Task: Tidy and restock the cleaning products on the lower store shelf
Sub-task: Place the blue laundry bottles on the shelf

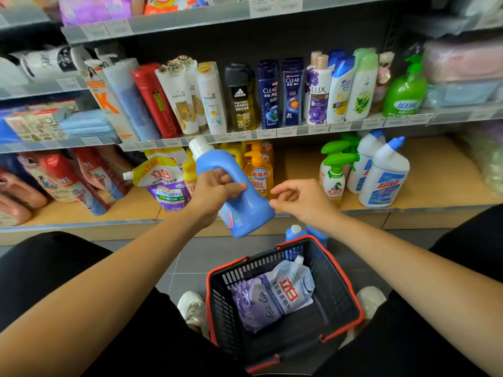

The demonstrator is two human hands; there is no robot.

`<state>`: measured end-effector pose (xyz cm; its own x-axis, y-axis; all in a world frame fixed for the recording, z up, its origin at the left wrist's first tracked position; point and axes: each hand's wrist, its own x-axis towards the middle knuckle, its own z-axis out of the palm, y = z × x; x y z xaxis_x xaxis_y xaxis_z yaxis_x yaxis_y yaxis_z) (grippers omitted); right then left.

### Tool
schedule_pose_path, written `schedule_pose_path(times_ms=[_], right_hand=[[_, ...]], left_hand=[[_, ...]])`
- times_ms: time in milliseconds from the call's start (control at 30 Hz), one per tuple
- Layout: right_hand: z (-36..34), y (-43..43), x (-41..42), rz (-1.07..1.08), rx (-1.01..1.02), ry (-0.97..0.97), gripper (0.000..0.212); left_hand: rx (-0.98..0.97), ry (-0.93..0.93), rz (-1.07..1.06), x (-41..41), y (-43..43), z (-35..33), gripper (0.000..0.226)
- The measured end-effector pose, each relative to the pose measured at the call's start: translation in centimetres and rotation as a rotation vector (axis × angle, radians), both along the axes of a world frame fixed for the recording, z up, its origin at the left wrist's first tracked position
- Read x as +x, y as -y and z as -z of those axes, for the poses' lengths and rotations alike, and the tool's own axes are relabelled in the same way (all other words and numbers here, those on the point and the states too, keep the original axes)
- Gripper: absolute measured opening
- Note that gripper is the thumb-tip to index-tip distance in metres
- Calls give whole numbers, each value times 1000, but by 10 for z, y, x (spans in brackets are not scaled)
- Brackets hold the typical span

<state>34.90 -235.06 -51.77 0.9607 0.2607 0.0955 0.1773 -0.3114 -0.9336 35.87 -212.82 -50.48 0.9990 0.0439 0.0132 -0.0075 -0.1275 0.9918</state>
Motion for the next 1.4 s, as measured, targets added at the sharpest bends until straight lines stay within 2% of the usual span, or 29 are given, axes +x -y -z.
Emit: schedule_pose_path(times_ms=[100,167,200,333,400,500,600,733,833,967,1000,1100,1233,1400], right_hand=[[2,-13,7,-84,-178,57,38],[6,-23,11,-118,-231,59,25],[8,-27,13,-121,-212,24,18],[8,-30,16,-150,-10,-187,23],[6,-28,16,-108,54,-262,21],[10,-27,15,0,91,-339,32],[19,-22,13,75,67,-403,35],[29,-5,9,71,-88,-373,21],[29,8,6,13,-151,-318,22],[20,21,1,-120,-198,-223,25],[18,23,0,-146,-203,-206,23],[16,29,-2,-186,-190,-185,21],[24,37,0,-158,-181,-233,23],[36,39,4,-107,-82,-308,11]], left_hand=[[15,-5,67,-5,6,1,12],[-9,-21,114,-6,11,2,29],[-21,-29,142,-6,13,4,33],[-40,-55,247,-3,18,13,21],[-32,-59,290,1,20,19,24],[4,-31,236,10,14,10,24],[14,-11,73,25,-5,2,16],[52,-272,-131,39,-20,23,16],[74,-438,-89,47,-18,38,20],[-28,-584,72,51,-8,48,50],[-70,-598,116,52,-4,50,52],[-128,-540,118,53,10,55,42],[-123,-345,27,57,21,54,41],[32,-10,139,57,37,34,37]])
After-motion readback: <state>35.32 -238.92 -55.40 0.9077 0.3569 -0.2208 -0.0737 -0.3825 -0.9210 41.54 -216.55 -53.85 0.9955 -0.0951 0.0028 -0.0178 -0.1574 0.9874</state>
